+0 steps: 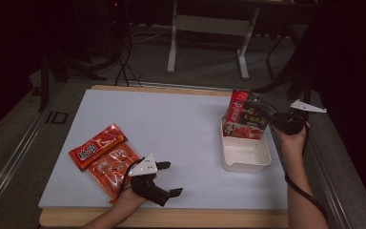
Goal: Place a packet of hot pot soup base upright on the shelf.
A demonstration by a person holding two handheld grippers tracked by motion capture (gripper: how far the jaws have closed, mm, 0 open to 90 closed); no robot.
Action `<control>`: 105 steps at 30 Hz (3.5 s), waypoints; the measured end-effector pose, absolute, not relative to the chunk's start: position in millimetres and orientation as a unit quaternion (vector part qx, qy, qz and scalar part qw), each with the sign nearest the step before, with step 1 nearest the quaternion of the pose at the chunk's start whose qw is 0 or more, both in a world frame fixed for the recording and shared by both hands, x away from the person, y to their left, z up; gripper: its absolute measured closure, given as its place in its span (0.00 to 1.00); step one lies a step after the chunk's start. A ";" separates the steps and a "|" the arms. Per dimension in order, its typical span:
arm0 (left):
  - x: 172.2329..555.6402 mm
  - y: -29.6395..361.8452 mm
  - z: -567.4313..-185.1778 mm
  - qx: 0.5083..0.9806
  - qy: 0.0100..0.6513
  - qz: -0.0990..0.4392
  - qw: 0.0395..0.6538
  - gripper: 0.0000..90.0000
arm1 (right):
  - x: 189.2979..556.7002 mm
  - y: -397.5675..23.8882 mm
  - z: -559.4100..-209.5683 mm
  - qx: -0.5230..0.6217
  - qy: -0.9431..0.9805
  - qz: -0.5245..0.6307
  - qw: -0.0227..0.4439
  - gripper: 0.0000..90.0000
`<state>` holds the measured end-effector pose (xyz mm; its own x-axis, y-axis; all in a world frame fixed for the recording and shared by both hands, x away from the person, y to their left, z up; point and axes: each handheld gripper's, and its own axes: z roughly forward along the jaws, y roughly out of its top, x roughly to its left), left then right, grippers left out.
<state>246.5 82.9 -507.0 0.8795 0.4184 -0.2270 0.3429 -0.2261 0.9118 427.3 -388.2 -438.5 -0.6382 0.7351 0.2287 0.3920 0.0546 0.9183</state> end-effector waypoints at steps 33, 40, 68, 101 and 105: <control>257.7 98.2 -487.1 0.785 0.260 0.043 0.561 0.01 | 327.0 -353.5 -368.4 0.370 0.697 0.564 0.243 0.15; 261.8 119.8 -472.3 0.779 0.281 0.042 0.559 0.01 | 307.4 -321.8 -377.2 0.324 0.722 0.575 0.207 0.15; 232.9 257.4 -487.8 0.772 0.444 0.167 0.423 0.91 | 270.8 -264.6 -407.7 0.255 0.759 0.586 0.123 0.16; 256.2 278.6 -536.0 0.787 0.521 0.140 0.301 1.00 | 268.4 -255.7 -423.1 0.248 0.779 0.564 0.120 0.16; 262.3 276.4 -536.5 0.789 0.516 0.141 0.304 1.00 | 268.1 -253.4 -422.3 0.243 0.781 0.563 0.119 0.16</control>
<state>262.3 276.4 -536.5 0.4282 0.8990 -0.0916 0.7284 -0.2833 0.6238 268.1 -253.4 -422.3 -0.8534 0.5138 0.0877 0.2450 0.2469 0.9376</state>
